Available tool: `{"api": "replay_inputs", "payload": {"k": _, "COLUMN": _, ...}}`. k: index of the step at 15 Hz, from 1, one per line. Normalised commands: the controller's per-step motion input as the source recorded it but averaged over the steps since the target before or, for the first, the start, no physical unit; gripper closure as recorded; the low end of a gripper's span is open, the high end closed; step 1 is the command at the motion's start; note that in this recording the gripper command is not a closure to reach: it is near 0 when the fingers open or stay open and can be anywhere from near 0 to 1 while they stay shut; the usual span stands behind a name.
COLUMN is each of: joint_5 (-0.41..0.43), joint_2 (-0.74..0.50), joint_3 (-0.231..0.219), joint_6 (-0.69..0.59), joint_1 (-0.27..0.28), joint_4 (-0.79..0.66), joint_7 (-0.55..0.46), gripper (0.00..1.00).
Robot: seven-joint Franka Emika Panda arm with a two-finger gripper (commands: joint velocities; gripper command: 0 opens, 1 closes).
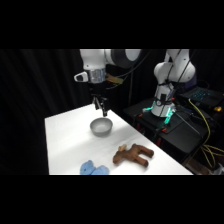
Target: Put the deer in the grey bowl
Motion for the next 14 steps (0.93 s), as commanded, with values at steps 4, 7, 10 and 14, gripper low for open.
{"api": "replay_inputs", "payload": {"k": 4, "joint_5": -0.033, "joint_2": -0.03, "joint_3": 0.037, "joint_6": 0.03, "joint_1": 0.007, "joint_4": -0.03, "joint_7": 0.11, "gripper": 0.0}}
{"api": "replay_inputs", "payload": {"k": 7, "joint_5": -0.051, "joint_2": -0.1, "joint_3": 0.084, "joint_6": 0.13, "joint_1": 0.079, "joint_4": -0.11, "joint_7": 0.34, "gripper": 0.0}}
{"api": "replay_inputs", "payload": {"k": 10, "joint_5": -0.034, "joint_2": -0.12, "joint_3": 0.123, "joint_6": 0.3, "joint_1": 0.137, "joint_4": -0.23, "joint_7": 0.47, "gripper": 0.0}}
{"api": "replay_inputs", "payload": {"k": 14, "joint_5": -0.034, "joint_2": -0.02, "joint_3": 0.108, "joint_6": 0.46, "joint_1": 0.132, "joint_4": -0.28, "joint_7": 0.4, "gripper": 0.0}}
